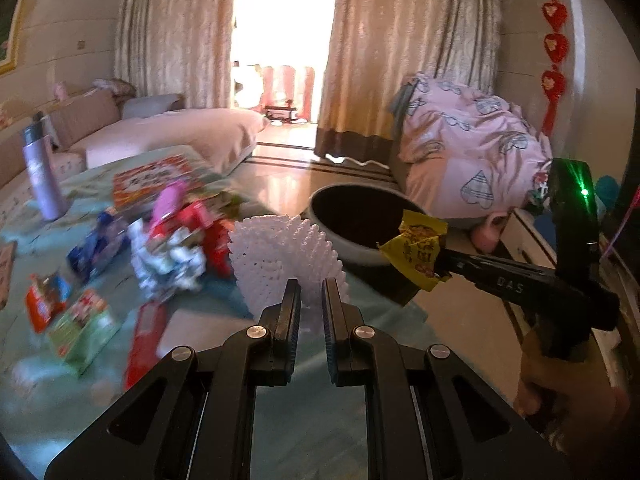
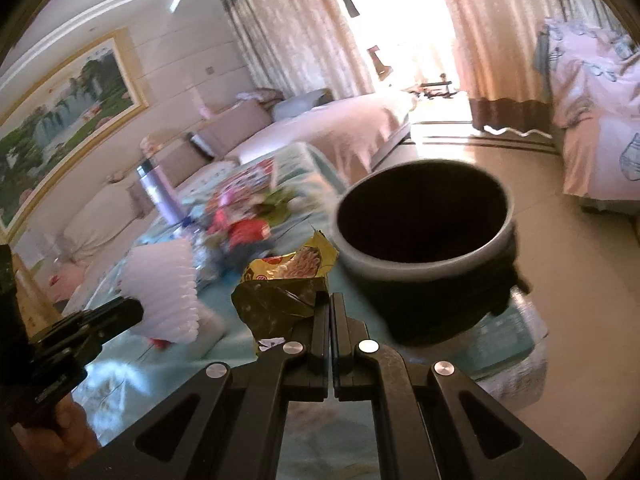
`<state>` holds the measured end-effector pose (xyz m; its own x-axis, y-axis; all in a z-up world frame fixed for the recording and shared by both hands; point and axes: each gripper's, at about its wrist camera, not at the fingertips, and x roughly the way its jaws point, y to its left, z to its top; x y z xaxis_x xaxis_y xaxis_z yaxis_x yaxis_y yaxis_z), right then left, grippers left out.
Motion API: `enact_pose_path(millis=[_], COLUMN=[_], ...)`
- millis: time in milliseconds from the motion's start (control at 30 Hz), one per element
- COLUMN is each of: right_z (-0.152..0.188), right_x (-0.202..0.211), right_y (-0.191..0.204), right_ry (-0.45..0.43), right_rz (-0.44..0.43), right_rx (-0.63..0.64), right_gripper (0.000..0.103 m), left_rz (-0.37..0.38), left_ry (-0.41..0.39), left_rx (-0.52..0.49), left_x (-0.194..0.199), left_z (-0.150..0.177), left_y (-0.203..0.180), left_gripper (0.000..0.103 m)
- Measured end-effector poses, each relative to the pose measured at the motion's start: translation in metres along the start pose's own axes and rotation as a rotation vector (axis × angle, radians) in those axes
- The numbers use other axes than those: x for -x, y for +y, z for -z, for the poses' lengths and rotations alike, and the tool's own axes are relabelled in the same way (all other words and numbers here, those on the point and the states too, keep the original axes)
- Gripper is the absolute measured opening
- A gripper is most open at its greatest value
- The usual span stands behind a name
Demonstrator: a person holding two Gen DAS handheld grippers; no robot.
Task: Collect trash
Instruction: 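Carry both items over the black bin and open both tools to drop them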
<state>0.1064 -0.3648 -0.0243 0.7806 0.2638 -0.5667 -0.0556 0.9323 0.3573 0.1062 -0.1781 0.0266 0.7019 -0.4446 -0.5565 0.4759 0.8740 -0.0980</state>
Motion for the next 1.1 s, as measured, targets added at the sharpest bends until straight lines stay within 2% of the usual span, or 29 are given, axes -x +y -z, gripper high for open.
enact_pose_path(millis=[467,733,967,1033,1100], right_z=[-0.047,-0.059,-0.062,-0.064,-0.064], right_x=[-0.031,-0.041,-0.051,-0.054,-0.056], right_y=[-0.060,-0.076,-0.086,-0.091,-0.093], right_ry=[0.016,0.032,0.061,0.070,0.079], right_rz=[0.102,0.132,0.146,0.150,0.143], right_rx=[-0.021,-0.023,-0.022,-0.028,-0.040], right_gripper=[0.001,0.001,0.006,0.006,0.007], left_rz=[0.062,0.081,0.089,0.086,0.079], left_ry=[0.007,0.049,0.101,0.117,0.119], left_rx=[-0.026,-0.025,-0.022,-0.020,-0.012], left_x=[-0.071,-0.108,-0.133,-0.137,-0.136], left_z=[-0.049,-0.060,-0.061,-0.060,-0.059], left_y=[-0.040,-0.050,-0.055,-0.056,-0.054], left_gripper=[0.010,0.010,0.012,0.022,0.053])
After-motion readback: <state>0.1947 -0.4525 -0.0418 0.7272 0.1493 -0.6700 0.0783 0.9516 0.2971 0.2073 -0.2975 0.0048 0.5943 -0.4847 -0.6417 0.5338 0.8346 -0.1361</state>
